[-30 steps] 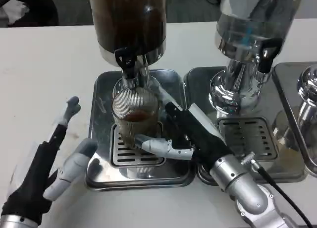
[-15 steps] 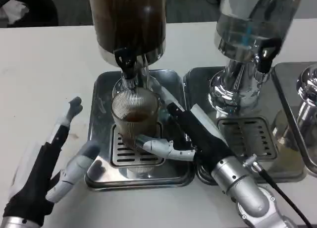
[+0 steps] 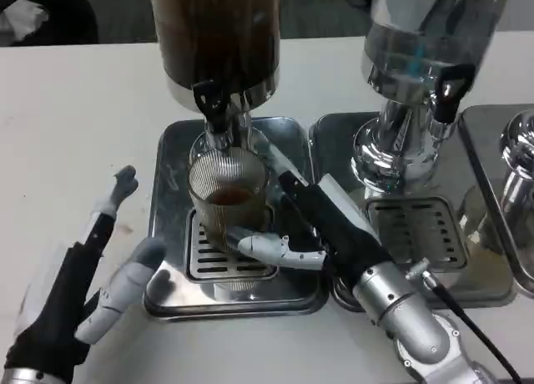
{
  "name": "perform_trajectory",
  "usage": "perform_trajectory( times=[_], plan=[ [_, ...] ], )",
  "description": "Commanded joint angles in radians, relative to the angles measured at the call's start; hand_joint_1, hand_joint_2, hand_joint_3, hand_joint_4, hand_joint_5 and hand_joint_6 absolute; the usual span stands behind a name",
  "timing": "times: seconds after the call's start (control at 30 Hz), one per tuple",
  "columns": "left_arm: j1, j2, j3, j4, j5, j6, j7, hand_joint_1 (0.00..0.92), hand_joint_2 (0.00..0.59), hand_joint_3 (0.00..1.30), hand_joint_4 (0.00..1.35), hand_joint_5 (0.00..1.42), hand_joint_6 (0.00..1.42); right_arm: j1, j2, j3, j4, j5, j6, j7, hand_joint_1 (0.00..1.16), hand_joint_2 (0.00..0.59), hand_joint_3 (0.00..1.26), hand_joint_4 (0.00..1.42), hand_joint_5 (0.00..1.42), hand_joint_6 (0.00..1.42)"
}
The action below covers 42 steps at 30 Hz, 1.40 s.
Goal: Grasp the cup under the faucet to collect the drink, then remove the cup.
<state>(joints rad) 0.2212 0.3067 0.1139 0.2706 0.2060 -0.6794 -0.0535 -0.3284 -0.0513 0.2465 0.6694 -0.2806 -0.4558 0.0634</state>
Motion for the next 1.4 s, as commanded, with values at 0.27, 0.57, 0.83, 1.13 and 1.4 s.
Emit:
perform_trajectory(
  times=[0.27,0.57,0.83,1.13,1.4],
  plan=[
    [0.026,0.012,-0.002,-0.01,-0.01,0.015,0.002,0.0,0.151,0.0,0.0,0.0,0.0,-0.032,0.037,-0.013,0.087,0.022,-0.046,-0.026,0.72,0.19,0.0,0.0,0.0,0.0],
    [0.039,0.019,0.007,-0.026,-0.019,0.029,0.0,0.0,0.154,0.0,0.0,0.0,0.0,-0.056,0.059,-0.026,0.146,0.033,-0.062,-0.033,0.73,0.18,0.0,0.0,0.0,0.02],
    [0.045,0.02,0.002,-0.03,-0.024,0.029,-0.005,0.0,0.154,0.0,0.0,0.0,0.0,-0.084,0.072,-0.023,0.185,0.028,-0.067,-0.043,0.75,0.185,0.0,0.0,0.0,0.0],
    [0.054,0.019,0.0,-0.042,-0.034,0.034,-0.008,0.0,0.154,0.0,0.0,0.0,0.0,-0.106,0.084,-0.021,0.218,0.019,-0.076,-0.069,0.75,0.186,0.0,0.0,0.0,0.0],
    [0.062,0.018,0.0,-0.048,-0.037,0.036,-0.006,0.0,0.154,0.0,0.0,0.0,0.0,-0.105,0.099,-0.015,0.243,0.008,-0.089,-0.107,0.79,0.175,0.0,0.0,0.0,0.08]
  ],
)
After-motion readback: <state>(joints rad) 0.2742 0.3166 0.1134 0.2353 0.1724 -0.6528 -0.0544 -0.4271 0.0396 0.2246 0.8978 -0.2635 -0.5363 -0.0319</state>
